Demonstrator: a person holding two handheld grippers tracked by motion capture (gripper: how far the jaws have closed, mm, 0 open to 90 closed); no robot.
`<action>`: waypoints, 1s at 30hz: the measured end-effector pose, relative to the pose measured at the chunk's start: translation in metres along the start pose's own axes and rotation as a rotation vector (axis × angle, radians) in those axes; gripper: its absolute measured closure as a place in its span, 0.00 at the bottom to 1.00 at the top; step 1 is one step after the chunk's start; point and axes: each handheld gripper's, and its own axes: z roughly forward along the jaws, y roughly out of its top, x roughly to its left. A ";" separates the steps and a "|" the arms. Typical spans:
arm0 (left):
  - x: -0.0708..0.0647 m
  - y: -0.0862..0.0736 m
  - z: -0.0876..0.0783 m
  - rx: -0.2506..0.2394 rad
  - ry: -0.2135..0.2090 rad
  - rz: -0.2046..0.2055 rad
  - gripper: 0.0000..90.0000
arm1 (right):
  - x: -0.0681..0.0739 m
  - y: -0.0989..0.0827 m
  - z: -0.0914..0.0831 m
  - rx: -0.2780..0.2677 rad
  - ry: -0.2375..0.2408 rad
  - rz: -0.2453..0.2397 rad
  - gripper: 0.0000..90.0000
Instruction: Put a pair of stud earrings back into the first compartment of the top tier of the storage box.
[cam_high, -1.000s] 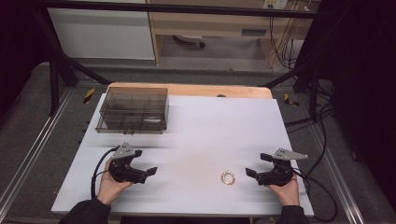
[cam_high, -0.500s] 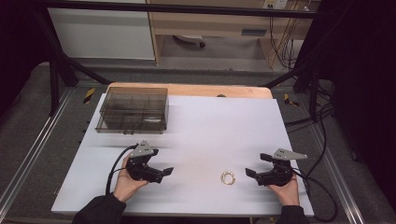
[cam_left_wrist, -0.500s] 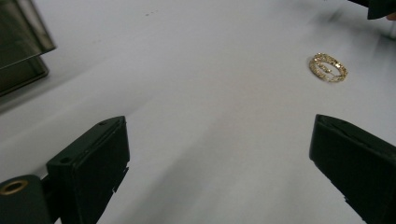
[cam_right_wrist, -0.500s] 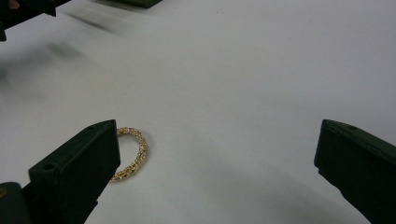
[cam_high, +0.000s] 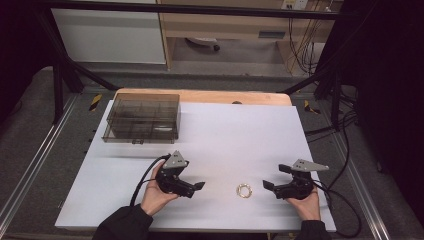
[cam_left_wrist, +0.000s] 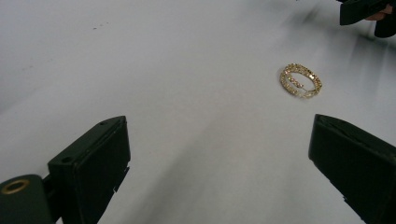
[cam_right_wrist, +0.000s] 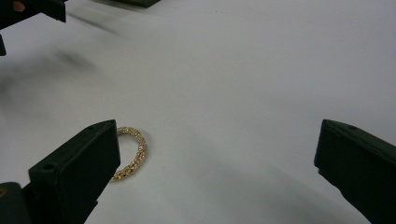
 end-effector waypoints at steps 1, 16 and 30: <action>-0.002 0.001 0.002 0.002 -0.001 0.003 0.06 | 0.000 0.000 0.000 -0.001 0.000 0.000 0.01; -0.029 0.018 0.038 0.023 -0.041 0.006 0.12 | 0.000 0.000 0.000 0.001 -0.004 -0.002 0.01; -0.054 0.030 0.074 0.078 -0.059 0.007 0.29 | 0.000 0.000 0.001 0.004 -0.007 -0.003 0.01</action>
